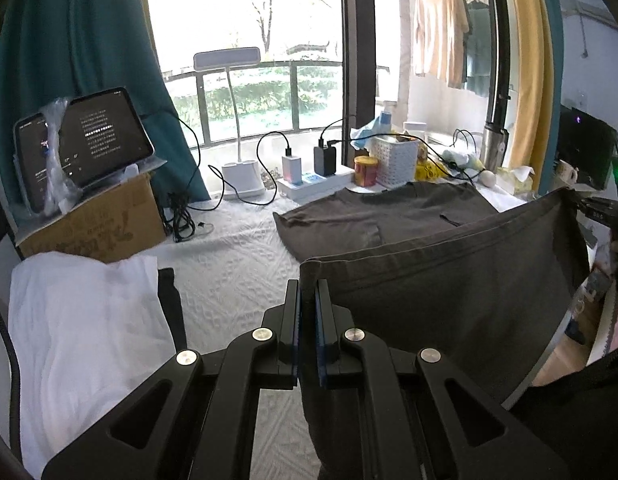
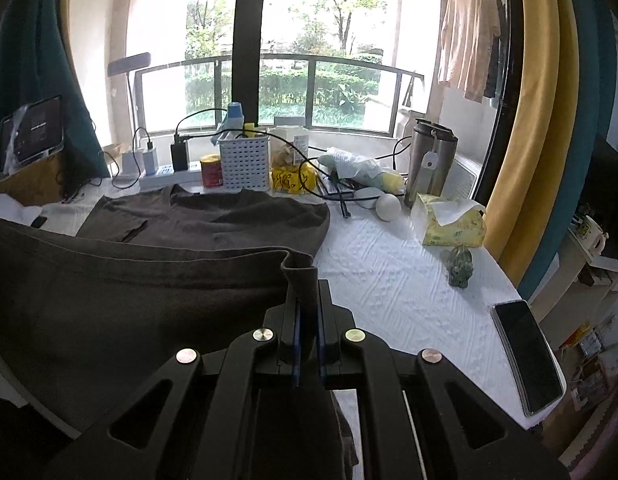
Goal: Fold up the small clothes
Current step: 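Lift the hem with both grippers and carry it over toward the collar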
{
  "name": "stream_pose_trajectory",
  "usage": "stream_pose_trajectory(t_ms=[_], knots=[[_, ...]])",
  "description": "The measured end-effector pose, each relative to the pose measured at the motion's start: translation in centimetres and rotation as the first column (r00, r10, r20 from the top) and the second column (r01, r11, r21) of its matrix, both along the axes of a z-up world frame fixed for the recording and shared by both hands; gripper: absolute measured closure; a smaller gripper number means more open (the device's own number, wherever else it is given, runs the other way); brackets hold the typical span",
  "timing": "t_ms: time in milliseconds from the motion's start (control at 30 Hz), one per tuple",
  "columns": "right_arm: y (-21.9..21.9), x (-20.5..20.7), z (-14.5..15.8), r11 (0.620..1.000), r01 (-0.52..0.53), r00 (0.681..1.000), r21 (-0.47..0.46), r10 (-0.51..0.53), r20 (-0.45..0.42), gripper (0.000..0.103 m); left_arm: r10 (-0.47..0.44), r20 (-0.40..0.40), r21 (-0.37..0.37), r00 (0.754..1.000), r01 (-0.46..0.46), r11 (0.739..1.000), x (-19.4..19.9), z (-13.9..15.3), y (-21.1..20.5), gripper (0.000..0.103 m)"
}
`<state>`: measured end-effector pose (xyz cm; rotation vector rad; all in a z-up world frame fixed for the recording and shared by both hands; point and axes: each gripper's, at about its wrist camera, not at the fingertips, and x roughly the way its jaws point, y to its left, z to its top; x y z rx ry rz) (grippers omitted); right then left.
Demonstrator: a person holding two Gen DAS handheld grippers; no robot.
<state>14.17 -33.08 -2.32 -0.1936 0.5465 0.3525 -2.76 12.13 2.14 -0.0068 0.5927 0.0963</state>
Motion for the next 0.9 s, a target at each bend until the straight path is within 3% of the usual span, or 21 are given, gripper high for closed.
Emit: stream_pose_trajectory(t_ms=[567, 900], knots=[[0.5, 4.1, 1.9, 1.0, 0.01, 1.0, 0.027, -0.01, 0.016, 0.097, 0.033, 0.1, -0.033, 0.994, -0.03, 0.999, 5.0, 1.6, 0.9, 0.096], [0.8, 6.9, 2.7, 0.999, 0.019, 0.999, 0.042, -0.02, 0.038, 0.097, 0.072, 0.156, -0.123, 0.985, -0.053, 0.991, 7.6, 2.2, 2.7, 0.096]])
